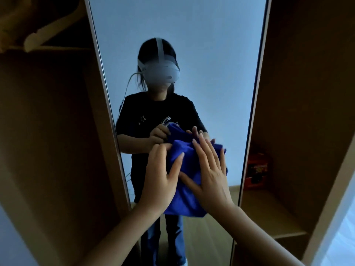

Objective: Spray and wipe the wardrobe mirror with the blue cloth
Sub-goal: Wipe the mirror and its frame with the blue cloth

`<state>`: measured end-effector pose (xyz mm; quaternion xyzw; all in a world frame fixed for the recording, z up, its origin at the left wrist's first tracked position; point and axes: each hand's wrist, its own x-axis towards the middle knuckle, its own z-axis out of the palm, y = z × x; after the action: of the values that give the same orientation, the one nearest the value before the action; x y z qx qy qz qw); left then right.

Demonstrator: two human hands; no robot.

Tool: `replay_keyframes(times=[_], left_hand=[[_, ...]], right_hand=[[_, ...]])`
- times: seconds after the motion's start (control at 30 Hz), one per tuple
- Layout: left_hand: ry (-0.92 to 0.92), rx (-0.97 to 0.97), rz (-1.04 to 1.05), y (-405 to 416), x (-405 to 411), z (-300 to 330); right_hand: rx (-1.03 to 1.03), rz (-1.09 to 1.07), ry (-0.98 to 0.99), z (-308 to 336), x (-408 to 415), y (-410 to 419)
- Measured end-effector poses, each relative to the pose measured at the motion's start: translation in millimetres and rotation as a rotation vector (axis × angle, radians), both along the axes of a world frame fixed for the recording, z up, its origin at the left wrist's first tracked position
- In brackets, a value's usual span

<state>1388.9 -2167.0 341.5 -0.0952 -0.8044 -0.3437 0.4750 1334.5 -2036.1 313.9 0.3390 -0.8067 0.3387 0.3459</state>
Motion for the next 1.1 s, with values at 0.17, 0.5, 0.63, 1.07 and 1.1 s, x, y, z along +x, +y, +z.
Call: replay_keyframes(times=[0.17,0.5,0.63,1.07,1.1], left_hand=[[-0.110,-0.069,-0.060,-15.3,23.4,-34.3],[-0.271,-0.051,-0.167,-47.8,62.1,-56.5],[-0.233,0.079,-0.202,-59.3,68.5,-31.4],[0.185,-0.175,0.284,-36.7,7.2,48.5],[0.197,-0.206,0.311,-32.7,-0.1,51.1]], right_hand=[[-0.037,0.130,-0.297,-41.4,27.4,15.8],[-0.073,0.324,-0.681,-57.8,58.7,4.6],[-0.040,0.399,-0.883,-29.6,54.1,6.5],[-0.466,0.051,-0.141,58.2,12.1,11.0],[-0.464,0.009,-0.102,58.4,5.4,11.1]])
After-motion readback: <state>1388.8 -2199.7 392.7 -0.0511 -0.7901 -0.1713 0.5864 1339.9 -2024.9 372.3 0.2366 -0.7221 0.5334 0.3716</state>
